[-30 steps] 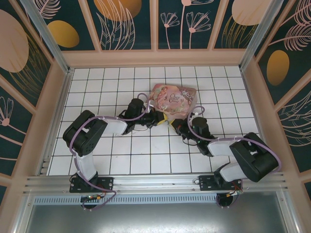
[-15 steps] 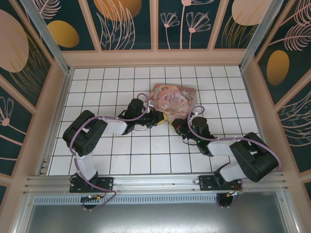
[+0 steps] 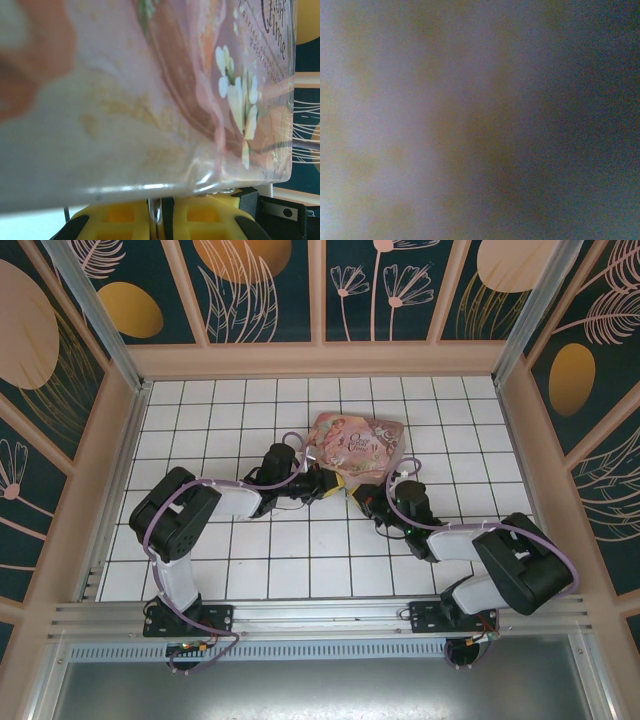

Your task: Unlock a padlock with a key

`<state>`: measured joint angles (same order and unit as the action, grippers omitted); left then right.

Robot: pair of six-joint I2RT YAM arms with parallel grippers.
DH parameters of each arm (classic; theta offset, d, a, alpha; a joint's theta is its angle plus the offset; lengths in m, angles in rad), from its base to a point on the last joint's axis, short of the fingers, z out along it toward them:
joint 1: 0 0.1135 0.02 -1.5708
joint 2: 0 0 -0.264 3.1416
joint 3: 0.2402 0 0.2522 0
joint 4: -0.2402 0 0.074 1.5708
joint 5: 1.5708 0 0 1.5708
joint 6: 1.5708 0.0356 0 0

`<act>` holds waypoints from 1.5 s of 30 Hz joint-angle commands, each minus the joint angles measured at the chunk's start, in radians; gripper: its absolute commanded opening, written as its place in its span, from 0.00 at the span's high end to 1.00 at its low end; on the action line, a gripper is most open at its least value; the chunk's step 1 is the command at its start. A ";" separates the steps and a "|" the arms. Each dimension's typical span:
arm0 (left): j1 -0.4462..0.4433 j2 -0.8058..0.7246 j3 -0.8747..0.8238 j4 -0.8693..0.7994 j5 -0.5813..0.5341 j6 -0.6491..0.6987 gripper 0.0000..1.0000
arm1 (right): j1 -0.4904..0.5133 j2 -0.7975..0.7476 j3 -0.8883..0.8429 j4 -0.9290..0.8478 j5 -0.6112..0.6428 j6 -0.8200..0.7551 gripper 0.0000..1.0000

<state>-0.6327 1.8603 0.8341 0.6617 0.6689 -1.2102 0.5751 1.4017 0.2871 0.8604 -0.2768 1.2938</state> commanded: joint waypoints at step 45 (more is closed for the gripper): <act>-0.001 -0.006 -0.022 0.157 0.021 -0.111 1.00 | -0.006 0.032 0.006 0.149 0.032 0.053 1.00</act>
<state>-0.6300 1.8606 0.8223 0.7074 0.6563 -1.2518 0.5686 1.4181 0.2871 0.9092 -0.2623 1.3235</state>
